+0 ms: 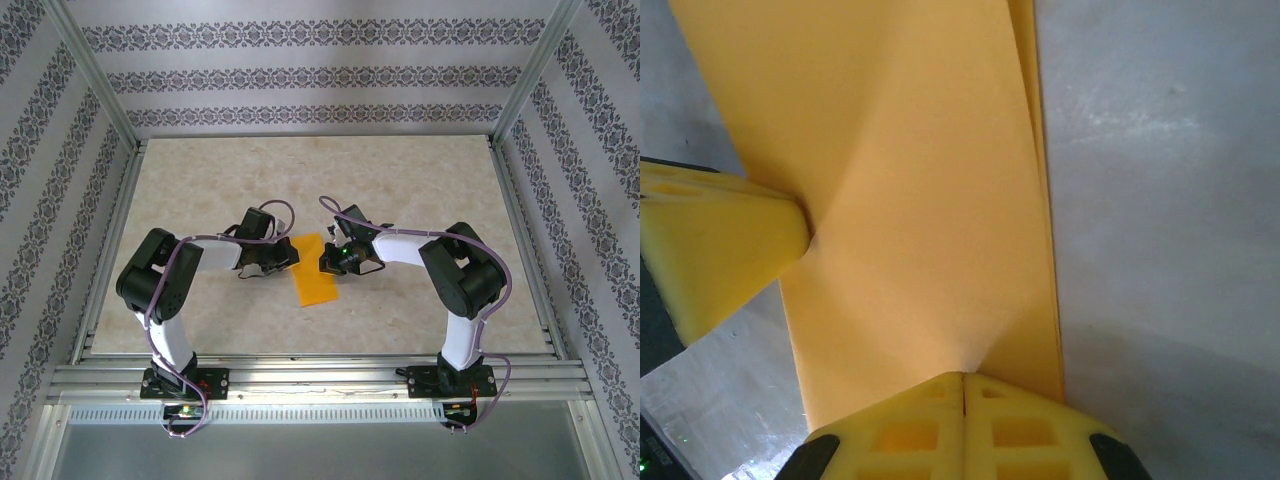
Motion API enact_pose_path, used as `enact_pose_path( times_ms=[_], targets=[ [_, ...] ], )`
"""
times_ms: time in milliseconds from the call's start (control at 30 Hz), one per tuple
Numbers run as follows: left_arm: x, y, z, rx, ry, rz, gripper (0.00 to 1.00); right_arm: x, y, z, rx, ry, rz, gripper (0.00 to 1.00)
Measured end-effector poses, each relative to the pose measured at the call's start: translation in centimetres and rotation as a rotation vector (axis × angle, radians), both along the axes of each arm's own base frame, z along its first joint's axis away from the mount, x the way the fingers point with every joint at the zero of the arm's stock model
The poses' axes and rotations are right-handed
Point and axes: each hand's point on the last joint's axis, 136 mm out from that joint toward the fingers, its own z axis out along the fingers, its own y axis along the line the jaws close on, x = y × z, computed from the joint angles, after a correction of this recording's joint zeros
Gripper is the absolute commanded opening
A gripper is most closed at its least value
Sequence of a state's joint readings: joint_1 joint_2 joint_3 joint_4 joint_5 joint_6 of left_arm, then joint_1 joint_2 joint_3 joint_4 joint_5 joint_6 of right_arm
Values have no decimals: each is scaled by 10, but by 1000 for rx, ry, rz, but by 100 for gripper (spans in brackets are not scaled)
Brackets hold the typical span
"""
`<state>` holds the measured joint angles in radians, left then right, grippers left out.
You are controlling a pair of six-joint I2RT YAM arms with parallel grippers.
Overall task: Fold a paper plane with a square sheet of paper (pick it up from the middle)
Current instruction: Fold the paper in half at the center of the table.
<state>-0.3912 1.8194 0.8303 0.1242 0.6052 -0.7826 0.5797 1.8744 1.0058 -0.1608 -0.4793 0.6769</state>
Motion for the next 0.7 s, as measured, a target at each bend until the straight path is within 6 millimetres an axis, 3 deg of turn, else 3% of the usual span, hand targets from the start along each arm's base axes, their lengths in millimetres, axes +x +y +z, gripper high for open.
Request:
enact_pose_path(
  times_ms=[333, 567, 700],
  targets=[
    [4, 1, 6, -10, 19, 2, 13, 0, 0, 0, 0, 0, 0, 0],
    [30, -2, 27, 36, -5, -1, 11, 0, 0, 0, 0, 0, 0, 0],
    [32, 5, 8, 68, 36, 6, 11, 0, 0, 0, 0, 0, 0, 0]
  ],
)
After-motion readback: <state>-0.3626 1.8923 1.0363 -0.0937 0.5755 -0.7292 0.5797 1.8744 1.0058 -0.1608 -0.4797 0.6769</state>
